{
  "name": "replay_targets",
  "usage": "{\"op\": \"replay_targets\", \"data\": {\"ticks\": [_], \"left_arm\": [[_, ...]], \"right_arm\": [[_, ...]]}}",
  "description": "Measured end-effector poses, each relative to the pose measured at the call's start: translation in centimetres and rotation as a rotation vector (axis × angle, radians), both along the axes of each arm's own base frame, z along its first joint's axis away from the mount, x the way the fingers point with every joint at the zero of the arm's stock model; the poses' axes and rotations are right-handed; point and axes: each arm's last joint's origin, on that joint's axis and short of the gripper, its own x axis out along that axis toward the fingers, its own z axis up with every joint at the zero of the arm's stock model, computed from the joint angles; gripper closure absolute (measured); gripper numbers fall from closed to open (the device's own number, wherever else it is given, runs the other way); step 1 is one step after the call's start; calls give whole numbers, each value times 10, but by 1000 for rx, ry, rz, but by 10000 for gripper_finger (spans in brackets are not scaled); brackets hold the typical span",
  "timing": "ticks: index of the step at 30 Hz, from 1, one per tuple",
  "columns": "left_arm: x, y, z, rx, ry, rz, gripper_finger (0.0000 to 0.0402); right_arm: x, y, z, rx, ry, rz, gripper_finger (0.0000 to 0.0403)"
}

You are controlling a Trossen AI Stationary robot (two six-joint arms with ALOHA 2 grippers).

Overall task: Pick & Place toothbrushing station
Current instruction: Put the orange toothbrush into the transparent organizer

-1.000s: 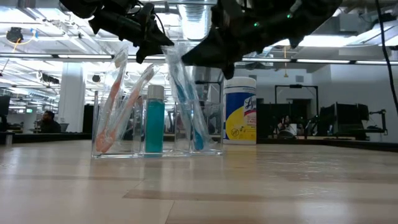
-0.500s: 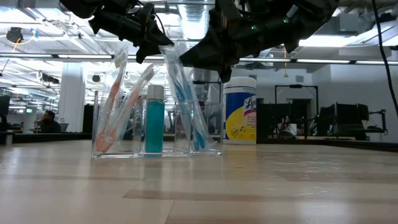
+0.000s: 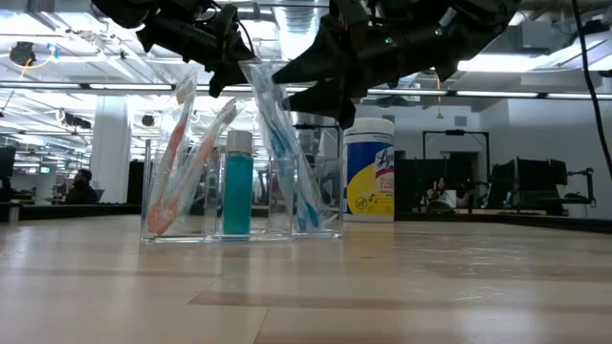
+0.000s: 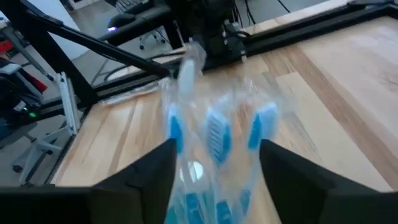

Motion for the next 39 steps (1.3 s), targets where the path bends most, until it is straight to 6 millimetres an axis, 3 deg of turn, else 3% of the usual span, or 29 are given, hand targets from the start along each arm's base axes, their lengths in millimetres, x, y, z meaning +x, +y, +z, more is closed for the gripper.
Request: {"op": "replay_targets", "data": {"ticks": [5,13,21,28,32,39], "left_arm": [[0,0,0,5,1,-2,271],[-1,-1,-4,-24,38,1,271],[-19,-19,-41,-266,454,90,249],[-23,-36,-52,-422,612,202,240],[-26,-48,-57,-561,671,310,240],[-27,-90,-64,-665,872,405,240]], "right_arm": [[-4,-4,30,-1,-86,16,154],[-32,-22,90,-55,-165,-25,154],[-80,-46,189,-129,-260,-107,155],[-114,-64,268,-230,-298,-182,155],[-121,-68,289,-305,-284,-187,155],[-128,-66,291,-331,-230,-172,155]]}}
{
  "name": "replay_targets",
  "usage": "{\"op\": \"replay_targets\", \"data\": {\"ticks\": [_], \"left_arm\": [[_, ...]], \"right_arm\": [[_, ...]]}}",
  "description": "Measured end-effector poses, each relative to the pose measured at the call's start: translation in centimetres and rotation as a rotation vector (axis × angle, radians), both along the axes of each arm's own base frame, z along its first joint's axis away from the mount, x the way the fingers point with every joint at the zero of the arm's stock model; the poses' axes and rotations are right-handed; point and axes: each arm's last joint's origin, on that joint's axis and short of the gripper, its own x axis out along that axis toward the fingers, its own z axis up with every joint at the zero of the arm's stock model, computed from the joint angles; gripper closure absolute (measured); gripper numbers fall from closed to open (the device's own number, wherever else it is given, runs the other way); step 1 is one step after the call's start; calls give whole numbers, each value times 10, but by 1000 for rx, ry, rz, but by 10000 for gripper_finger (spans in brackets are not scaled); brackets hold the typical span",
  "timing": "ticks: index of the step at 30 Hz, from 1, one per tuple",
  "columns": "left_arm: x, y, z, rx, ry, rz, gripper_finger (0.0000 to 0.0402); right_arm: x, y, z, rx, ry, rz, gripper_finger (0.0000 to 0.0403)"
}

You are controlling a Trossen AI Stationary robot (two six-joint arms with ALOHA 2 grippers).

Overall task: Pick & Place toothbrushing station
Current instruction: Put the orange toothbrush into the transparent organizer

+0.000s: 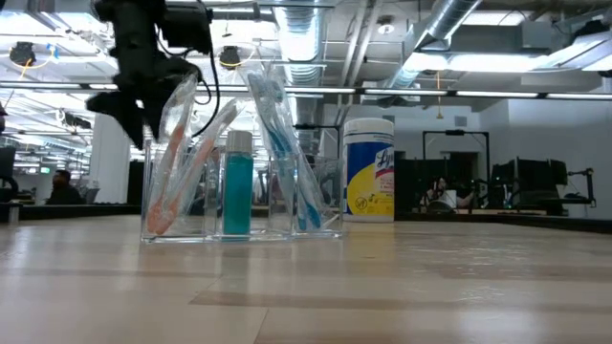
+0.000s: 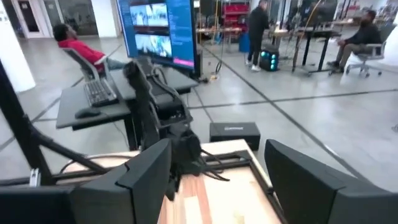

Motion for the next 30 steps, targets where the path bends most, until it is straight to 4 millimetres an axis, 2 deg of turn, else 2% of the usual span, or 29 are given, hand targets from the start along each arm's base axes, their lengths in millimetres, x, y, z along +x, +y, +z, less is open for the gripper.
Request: {"op": "replay_targets", "data": {"ticks": [8,14,22,30], "left_arm": [[2,-58,4,-43,45,-9,240],[-21,-101,7,-44,176,-6,240],[-42,-141,12,-85,179,40,240],[-47,-173,1,-86,260,11,240]], "right_arm": [[-1,3,-3,17,33,84,155],[-1,6,-3,12,35,121,155],[0,8,-2,17,23,145,155],[2,16,6,51,-67,178,155]]}}
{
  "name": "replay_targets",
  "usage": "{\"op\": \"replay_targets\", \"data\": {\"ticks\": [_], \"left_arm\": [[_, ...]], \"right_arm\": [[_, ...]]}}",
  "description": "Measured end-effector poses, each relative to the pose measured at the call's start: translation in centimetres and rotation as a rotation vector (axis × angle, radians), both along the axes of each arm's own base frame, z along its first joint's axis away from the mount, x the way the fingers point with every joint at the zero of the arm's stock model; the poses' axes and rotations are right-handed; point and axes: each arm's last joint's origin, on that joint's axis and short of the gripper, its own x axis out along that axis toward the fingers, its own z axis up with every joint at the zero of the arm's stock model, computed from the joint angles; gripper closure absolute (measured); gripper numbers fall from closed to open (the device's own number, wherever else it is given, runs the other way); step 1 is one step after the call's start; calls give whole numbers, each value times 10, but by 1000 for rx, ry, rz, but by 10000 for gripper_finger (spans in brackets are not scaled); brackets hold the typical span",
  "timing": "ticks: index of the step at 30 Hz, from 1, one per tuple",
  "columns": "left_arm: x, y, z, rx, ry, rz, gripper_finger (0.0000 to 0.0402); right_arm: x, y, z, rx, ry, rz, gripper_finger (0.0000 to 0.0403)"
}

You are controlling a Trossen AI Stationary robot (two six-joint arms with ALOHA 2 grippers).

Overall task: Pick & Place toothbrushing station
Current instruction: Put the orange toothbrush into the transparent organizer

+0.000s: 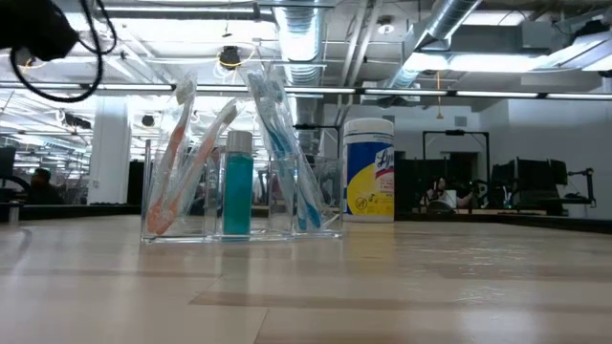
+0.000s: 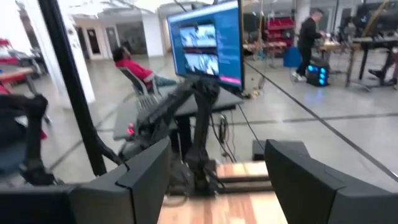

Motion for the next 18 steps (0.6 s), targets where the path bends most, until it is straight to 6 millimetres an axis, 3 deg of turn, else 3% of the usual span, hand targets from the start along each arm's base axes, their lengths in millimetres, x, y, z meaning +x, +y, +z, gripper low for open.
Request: {"op": "replay_targets", "data": {"ticks": [12,18], "left_arm": [[-5,-46,-23,-53,-28,-27,241],[-21,-75,-40,-110,-3,-61,240]], "right_arm": [[5,15,4,98,-46,38,155],[6,28,4,107,-41,69,155]]}}
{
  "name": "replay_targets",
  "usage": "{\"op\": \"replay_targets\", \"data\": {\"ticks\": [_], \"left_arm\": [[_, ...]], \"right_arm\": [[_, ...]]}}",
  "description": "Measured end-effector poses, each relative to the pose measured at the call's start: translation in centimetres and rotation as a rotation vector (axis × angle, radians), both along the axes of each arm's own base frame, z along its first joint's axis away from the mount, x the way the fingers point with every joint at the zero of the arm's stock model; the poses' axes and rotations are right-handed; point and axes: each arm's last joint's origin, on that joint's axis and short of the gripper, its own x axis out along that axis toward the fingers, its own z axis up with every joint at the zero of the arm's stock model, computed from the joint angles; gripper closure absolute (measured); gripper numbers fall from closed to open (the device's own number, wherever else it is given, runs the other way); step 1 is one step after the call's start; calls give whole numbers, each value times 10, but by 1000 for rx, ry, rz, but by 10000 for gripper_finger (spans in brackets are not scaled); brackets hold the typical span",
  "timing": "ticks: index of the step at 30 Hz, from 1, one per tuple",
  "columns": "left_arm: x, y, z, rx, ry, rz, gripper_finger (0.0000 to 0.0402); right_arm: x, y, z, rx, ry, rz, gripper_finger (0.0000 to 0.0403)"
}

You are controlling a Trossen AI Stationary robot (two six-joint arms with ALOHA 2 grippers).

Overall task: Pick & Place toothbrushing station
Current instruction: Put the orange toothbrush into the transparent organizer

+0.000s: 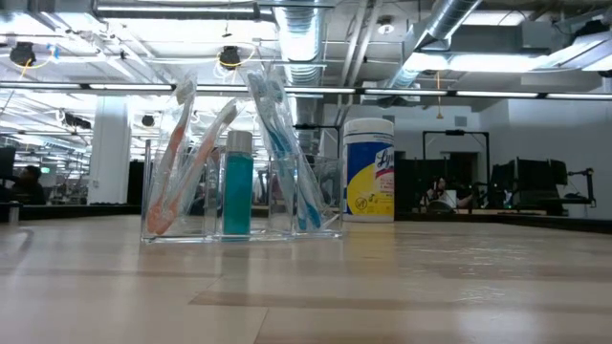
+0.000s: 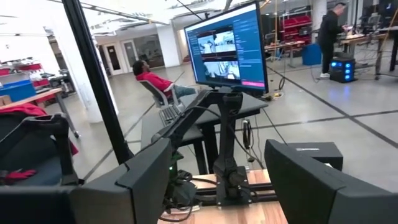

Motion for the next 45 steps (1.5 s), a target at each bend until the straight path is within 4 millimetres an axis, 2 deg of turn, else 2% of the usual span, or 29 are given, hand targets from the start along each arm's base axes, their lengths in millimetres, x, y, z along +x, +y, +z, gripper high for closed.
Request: {"op": "replay_targets", "data": {"ticks": [5,9,14,22,31,45], "left_arm": [[-18,-12,-1,-15,36,-30,241],[-25,-15,-4,-17,76,-8,241],[-18,-19,-12,-17,84,-17,241],[-11,-38,-39,-34,174,-22,240],[-10,-40,-48,0,203,-18,241],[-9,-38,-52,-6,226,7,253]], "right_arm": [[0,7,0,-7,-3,2,155],[0,7,1,-19,-13,2,155],[0,7,1,-23,-13,13,155],[0,8,1,-24,-14,57,155],[0,8,1,-13,-10,65,155],[0,11,1,4,-8,94,155]]}}
